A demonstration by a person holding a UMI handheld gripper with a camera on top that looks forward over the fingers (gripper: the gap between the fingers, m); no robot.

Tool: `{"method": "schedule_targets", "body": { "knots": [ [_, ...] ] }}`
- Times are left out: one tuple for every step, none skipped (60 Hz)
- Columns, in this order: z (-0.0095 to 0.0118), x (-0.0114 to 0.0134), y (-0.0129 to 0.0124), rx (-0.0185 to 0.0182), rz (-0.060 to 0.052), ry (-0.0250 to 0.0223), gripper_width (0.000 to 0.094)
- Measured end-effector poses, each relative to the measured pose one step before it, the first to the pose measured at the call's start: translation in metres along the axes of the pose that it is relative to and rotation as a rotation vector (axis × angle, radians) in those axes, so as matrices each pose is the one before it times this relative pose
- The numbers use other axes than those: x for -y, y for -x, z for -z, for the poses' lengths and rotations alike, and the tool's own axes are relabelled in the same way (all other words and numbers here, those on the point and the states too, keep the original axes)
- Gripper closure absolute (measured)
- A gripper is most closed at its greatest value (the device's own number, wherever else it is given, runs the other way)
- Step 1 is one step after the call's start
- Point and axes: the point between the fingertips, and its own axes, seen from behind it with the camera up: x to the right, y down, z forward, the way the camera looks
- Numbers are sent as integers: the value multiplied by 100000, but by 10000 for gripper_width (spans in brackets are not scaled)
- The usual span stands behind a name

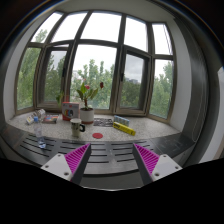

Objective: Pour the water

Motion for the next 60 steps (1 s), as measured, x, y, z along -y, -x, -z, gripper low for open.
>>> {"method": "schedule_targets", "body": {
  "knots": [
    [-2,-83,30,39,102,195,83],
    [-10,-93,55,8,20,165,82],
    [-32,-118,79,0,85,181,84],
    [-53,-129,83,-38,76,231,84],
    [-68,-183,105,-86,132,366,85],
    [-24,-205,-46,-125,290,420,85],
    [-170,-247,187,-195,158,417,85],
    [-126,-270,194,-191,187,432,84],
    [-114,-257,165,-220,215,388,83],
    [-132,-302,195,-238,233,434,84],
    [-122,-347,172,-321,235,368,84],
    [-107,-360,189,-273,222,380,85],
    [-109,-380,255,-181,247,356,82],
    [-84,-366,324,-62,292,285,83],
    [-53,-381,350,37,347,269,83],
    [-62,-399,342,-38,177,285,83],
    [-35,-455,289,-136,28,448,84],
    [-44,-519,372,-168,-199,601,82],
    [23,-528,459,52,-291,546,79],
    [-10,-458,496,242,-299,324,79],
    [11,-467,514,361,-223,100,77],
    [22,-460,610,448,-120,-20,77],
    [4,-494,624,462,-158,-76,80],
    [24,-546,643,389,-133,125,80],
    [-7,-604,641,323,-81,349,81],
    [24,-631,705,252,-25,574,79],
    [33,-654,716,262,74,691,78],
    [64,-591,776,369,188,616,80],
    [-8,-582,845,464,158,491,80],
    [-3,-549,852,420,156,451,80],
    [-15,-511,871,343,89,455,82],
    [3,-484,856,240,-19,412,82],
    [-15,-437,866,278,-154,472,81],
    [-100,-469,922,331,-269,511,82],
    [-71,-398,946,306,-402,597,82],
    [-120,-432,907,533,-607,716,82],
    [-144,-325,1064,410,-738,658,81],
    [-217,-330,1105,737,-857,532,82],
    [-228,-224,1145,893,-870,317,82],
    [-255,-114,1103,1020,-847,110,82],
    [-305,-43,1151,977,-843,-9,82],
    [-359,-41,1082,932,-785,3,82],
    [-382,24,1109,929,-729,11,81],
    [-339,75,1061,955,-693,-122,81],
    [-405,221,1077,986,-605,-506,78],
    [-410,320,1073,1062,-504,-937,78],
    [-471,368,1066,1142,-341,-1148,78],
    [-511,287,1052,1197,-202,-1020,79],
    [-564,207,977,1173,15,-612,80],
    [-617,177,1017,1149,183,-332,81],
    [-636,159,971,1142,319,-191,80],
    [-670,190,966,1108,438,-188,80],
    [-687,236,918,1058,435,-296,80],
    [-721,352,852,967,440,-483,80],
    [-808,356,829,900,434,-694,79],
    [-710,402,764,822,420,-792,80],
    [-778,383,747,677,435,-679,80],
    [-675,269,859,326,458,-434,79],
    [-733,354,637,664,450,-566,79],
    [-745,413,657,644,406,-827,78]
  ]
}}
